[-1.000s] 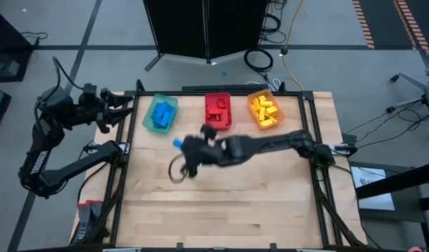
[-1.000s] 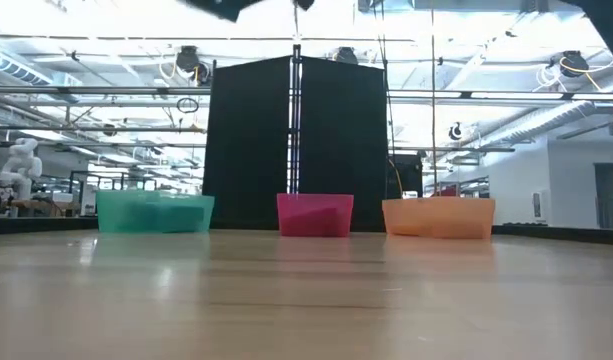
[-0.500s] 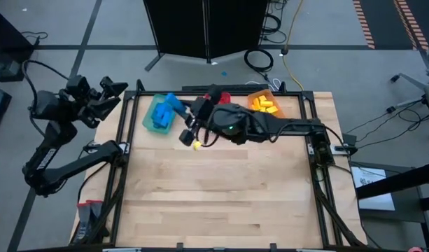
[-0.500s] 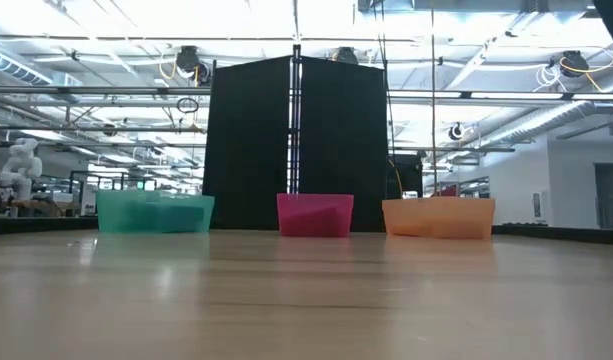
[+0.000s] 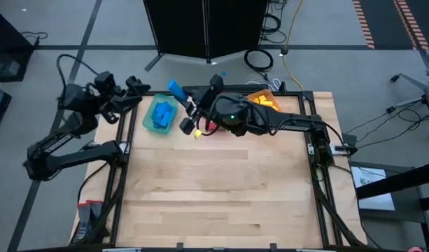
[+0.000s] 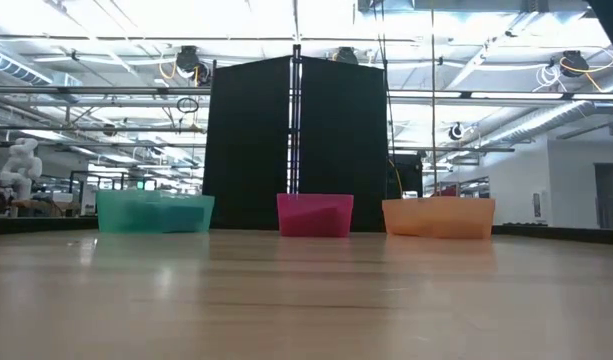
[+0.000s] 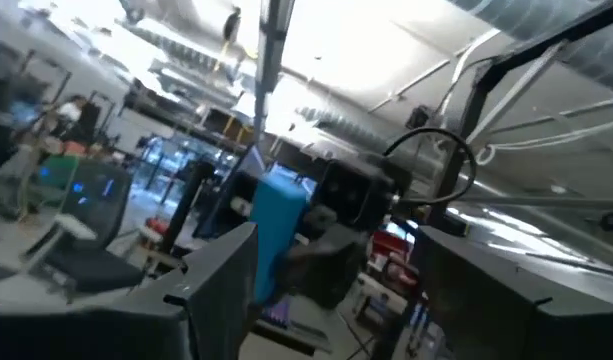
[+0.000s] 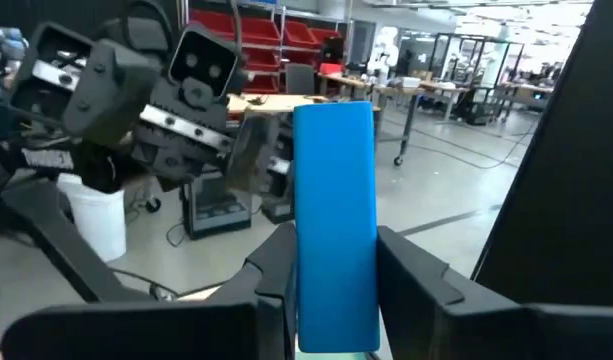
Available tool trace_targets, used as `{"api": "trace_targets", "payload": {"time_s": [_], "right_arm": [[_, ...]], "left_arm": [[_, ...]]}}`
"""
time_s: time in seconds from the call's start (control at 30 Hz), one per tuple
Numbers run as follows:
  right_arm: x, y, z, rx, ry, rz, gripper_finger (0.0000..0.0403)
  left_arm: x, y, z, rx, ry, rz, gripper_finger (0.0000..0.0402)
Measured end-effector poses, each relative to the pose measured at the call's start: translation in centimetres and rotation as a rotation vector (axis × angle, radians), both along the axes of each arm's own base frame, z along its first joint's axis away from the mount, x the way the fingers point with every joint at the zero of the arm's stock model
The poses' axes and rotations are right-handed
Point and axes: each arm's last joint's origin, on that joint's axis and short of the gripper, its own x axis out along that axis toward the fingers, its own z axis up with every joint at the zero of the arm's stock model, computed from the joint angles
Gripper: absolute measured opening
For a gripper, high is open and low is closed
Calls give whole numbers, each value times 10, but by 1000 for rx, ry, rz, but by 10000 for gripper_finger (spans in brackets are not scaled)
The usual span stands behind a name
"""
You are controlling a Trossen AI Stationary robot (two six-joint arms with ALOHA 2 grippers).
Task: Sort blocks
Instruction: Put the blue block into the blue bin
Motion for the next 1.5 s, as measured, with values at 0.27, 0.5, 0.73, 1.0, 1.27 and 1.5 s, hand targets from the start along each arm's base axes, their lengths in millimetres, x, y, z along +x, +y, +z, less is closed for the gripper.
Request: {"api": "trace_targets", "payload": {"time_s": [0.27,0.5,0.73,1.0,1.27,1.5], "right_arm": [[0,0,0,-2,4,1,84],[0,0,-1,-2,7,1,84],[1,1,-1,18,-4,54,84],[2,1,-2,42,-3,105,84],[2,-8,-4,68,5,109,84],[3,-9,-3,79,-10,162,84]], "left_arm": [[38,10,-7,-10,-1,-33,272],[61,14,-18,31,56,-40,272],[64,11,-17,102,34,49,272],[64,10,-15,149,1,77,272],[61,2,-6,200,-93,35,272],[68,5,-10,189,-67,33,272]]}}
